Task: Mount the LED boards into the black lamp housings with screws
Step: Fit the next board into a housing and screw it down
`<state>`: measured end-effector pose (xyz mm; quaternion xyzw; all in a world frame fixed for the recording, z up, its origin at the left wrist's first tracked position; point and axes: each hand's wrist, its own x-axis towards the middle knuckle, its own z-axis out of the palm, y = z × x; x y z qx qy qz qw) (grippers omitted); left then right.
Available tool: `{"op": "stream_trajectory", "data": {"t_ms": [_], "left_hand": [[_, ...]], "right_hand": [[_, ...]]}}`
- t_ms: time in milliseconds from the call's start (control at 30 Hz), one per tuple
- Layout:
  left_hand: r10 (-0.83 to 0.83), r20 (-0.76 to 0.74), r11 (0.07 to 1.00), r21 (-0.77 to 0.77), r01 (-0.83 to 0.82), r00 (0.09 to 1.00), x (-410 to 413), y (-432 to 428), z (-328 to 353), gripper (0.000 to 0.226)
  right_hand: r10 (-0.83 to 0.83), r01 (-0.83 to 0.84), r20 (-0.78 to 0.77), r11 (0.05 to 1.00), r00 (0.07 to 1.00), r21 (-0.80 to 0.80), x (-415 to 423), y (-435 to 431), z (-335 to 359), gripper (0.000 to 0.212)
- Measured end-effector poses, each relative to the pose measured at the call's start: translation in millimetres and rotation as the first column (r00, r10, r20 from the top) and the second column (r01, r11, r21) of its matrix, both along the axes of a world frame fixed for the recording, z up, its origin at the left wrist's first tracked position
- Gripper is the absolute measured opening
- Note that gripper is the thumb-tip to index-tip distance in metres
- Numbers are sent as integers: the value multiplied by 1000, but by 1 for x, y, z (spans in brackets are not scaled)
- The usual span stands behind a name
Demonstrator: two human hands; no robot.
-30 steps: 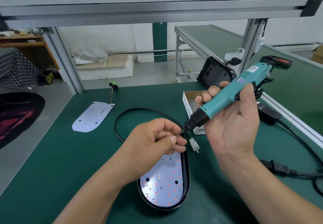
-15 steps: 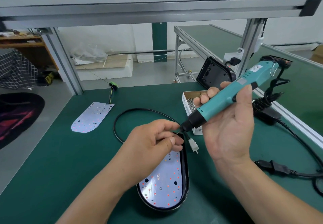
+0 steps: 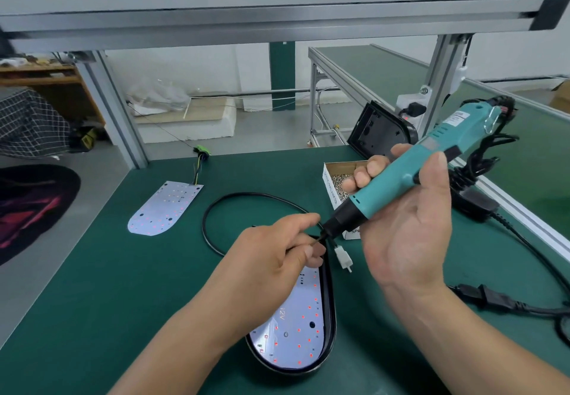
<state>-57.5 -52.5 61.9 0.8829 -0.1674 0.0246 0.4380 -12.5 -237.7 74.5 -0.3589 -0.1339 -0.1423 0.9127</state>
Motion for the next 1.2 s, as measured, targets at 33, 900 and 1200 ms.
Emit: {"op": "stream_trajectory", "data": {"t_ms": [33,900,1200], "left_hand": [[1,-7,1000,-2,-1,1000,0,0,0,44],[-20,-557,999,14,34,830,15,43,10,38],[-148,-573,963,-270,-16,806,16,5,-22,46]], "right_hand": [[-3,3,-4,1000,1000,3,0,1,-1,40],[-4,24,-169,993,986,117,14,0,-7,38],[-2,0,-100,1000,995,-19,11,4,-8,33]]}}
